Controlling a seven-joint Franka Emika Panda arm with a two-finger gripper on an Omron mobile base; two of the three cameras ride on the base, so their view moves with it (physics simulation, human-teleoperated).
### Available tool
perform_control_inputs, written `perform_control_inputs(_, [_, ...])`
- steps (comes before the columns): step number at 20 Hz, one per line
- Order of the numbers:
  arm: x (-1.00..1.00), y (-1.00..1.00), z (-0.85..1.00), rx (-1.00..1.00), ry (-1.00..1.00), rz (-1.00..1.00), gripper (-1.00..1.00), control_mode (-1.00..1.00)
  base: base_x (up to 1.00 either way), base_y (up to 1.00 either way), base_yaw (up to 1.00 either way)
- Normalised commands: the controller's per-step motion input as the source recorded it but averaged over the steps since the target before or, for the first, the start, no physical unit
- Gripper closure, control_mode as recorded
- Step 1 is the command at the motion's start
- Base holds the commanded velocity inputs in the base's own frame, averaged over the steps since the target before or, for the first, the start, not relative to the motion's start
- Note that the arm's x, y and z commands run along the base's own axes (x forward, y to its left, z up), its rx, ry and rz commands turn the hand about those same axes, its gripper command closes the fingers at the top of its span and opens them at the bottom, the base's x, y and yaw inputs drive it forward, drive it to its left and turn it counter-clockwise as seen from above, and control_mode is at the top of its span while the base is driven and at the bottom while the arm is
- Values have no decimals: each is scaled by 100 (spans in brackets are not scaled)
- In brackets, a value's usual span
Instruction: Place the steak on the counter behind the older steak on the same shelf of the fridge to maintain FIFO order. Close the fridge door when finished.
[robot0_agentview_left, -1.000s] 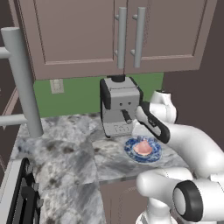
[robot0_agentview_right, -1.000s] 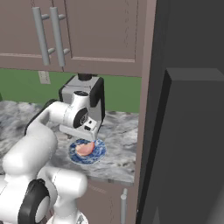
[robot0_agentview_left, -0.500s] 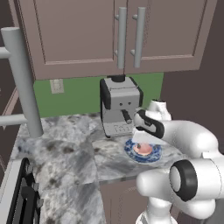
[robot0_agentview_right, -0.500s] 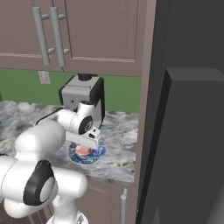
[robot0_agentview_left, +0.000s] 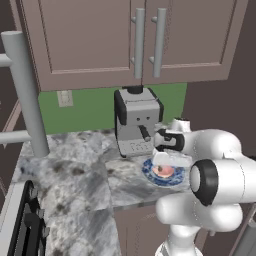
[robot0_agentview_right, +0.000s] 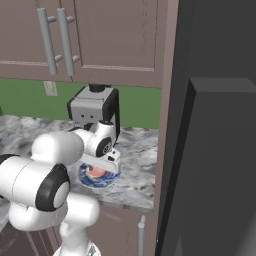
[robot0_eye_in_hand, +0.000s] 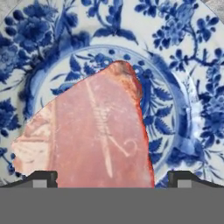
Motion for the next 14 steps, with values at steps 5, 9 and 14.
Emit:
perform_control_inputs(5, [36,0,-13,0,0,0,-100,-100,0,0,0])
perform_control_inputs(9, [25,0,-24,0,0,0,-100,-100,0,0,0])
perform_control_inputs(14, [10,2,-31,0,0,0,-100,-100,0,0,0])
